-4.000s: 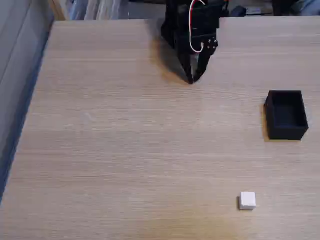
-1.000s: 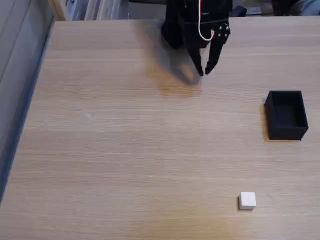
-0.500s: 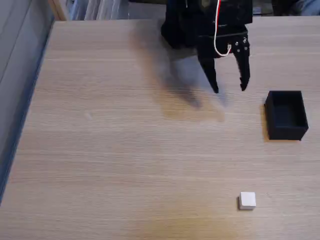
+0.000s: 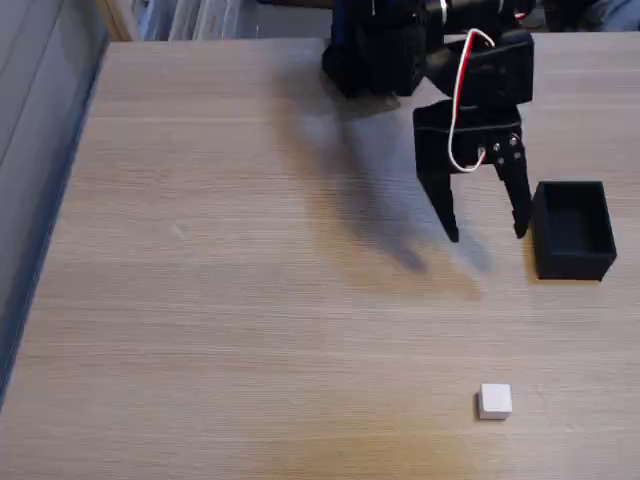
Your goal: Pick a white block and place it in the black box.
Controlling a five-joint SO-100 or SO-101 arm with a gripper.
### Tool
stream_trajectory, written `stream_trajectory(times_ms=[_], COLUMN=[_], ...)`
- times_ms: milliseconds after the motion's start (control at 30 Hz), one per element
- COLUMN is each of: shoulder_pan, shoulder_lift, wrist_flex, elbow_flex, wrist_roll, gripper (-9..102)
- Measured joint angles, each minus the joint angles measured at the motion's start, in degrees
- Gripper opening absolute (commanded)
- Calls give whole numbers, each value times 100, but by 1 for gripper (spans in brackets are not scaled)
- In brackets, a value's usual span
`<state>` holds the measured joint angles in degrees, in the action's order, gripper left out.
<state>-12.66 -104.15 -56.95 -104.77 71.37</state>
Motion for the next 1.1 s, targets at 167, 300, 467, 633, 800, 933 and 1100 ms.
stream_trajectory(times_ms=[167,300,467,633,800,933,1100], shoulder_pan=[0,0,0,105,202,264,352], shoulder_lift=[686,1327,2232,3032,3604,3946,4298], wrist_flex=[167,185,237,308,404,466,466], elbow_flex=[413,958,1828,2628,3190,3480,3850], wrist_roll=[-26,-26,-26,53,202,290,299], gripper=[29,29,29,29,29,29,29])
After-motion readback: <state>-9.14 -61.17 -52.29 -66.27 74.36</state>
